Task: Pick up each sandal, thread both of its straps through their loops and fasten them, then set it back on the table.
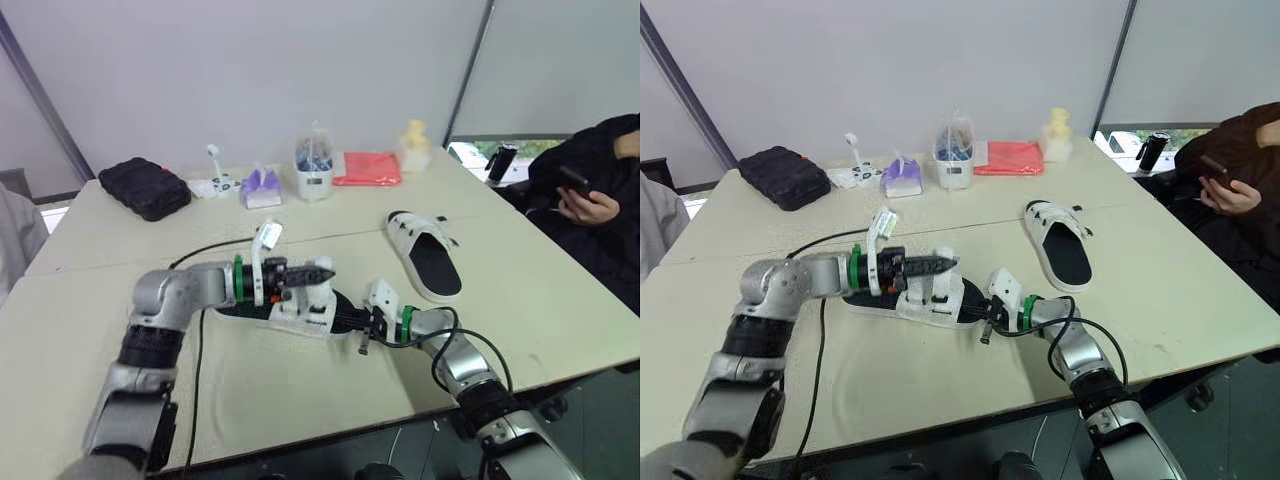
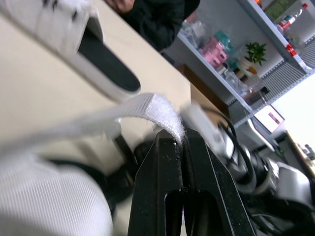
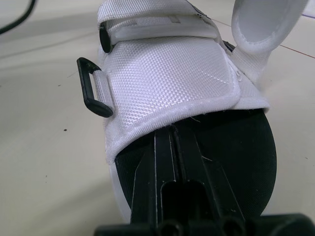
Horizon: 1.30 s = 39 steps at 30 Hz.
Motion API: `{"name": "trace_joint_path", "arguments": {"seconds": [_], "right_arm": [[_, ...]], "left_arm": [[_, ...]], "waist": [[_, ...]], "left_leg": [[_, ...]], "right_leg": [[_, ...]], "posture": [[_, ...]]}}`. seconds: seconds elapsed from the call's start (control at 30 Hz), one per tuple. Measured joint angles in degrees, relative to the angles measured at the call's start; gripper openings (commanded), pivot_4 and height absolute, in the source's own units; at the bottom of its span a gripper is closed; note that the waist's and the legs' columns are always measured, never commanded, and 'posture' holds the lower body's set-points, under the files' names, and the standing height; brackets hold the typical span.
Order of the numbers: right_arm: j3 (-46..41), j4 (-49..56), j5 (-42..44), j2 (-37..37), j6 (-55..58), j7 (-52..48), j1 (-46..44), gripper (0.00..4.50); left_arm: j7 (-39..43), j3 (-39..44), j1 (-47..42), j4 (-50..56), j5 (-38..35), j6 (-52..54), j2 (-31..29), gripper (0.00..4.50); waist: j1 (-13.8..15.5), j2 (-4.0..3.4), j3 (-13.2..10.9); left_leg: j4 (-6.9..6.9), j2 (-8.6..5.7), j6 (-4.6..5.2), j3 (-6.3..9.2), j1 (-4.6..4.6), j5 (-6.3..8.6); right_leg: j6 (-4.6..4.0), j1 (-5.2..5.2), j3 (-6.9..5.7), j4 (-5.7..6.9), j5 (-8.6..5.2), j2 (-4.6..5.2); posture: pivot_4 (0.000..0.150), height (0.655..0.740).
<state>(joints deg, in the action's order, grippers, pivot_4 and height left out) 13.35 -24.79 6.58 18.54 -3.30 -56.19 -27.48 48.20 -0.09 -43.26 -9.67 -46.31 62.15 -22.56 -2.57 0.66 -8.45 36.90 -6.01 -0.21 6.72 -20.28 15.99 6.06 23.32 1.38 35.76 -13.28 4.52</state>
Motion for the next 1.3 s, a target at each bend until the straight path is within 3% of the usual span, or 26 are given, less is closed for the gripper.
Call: {"name": "trace_joint_path", "arguments": {"seconds": [0.27, 1.07, 1.3], "right_arm": [[0.0, 0.5, 0.0, 0.1, 0.0, 0.1, 0.3, 0.00], [0.0, 1.2, 0.0, 0.0, 0.1, 0.8, 0.7, 0.00], [0.0, 1.2, -0.1, 0.0, 0.1, 0.9, 0.8, 0.00]], "left_arm": [[5.8, -4.3, -1.4, -11.3, 7.7, -6.8, 1.6, 0.05], [10.8, -3.8, -0.8, -10.0, 9.7, -2.8, 0.0, 0.05], [11.5, -7.5, 1.0, -6.8, 13.6, -7.3, -0.7, 0.05]], "waist": [[0.1, 0.01, 0.0], [0.1, 0.01, 0.0], [0.1, 0.00, 0.0]], "left_leg": [[-0.05, 0.02, -0.03, 0.02, -0.09, -0.01], [-0.08, 0.02, -0.02, 0.03, -0.08, 0.00], [-0.09, 0.03, -0.02, 0.04, -0.05, 0.00]], "right_leg": [[0.00, 0.10, -0.01, -0.02, 0.01, -0.01], [0.00, 0.11, -0.01, -0.02, 0.00, -0.01], [0.00, 0.06, 0.02, -0.06, 0.00, -0.01]], "posture": [[0.150, 0.7400], [0.150, 0.7400], [0.150, 0.7400]]}}
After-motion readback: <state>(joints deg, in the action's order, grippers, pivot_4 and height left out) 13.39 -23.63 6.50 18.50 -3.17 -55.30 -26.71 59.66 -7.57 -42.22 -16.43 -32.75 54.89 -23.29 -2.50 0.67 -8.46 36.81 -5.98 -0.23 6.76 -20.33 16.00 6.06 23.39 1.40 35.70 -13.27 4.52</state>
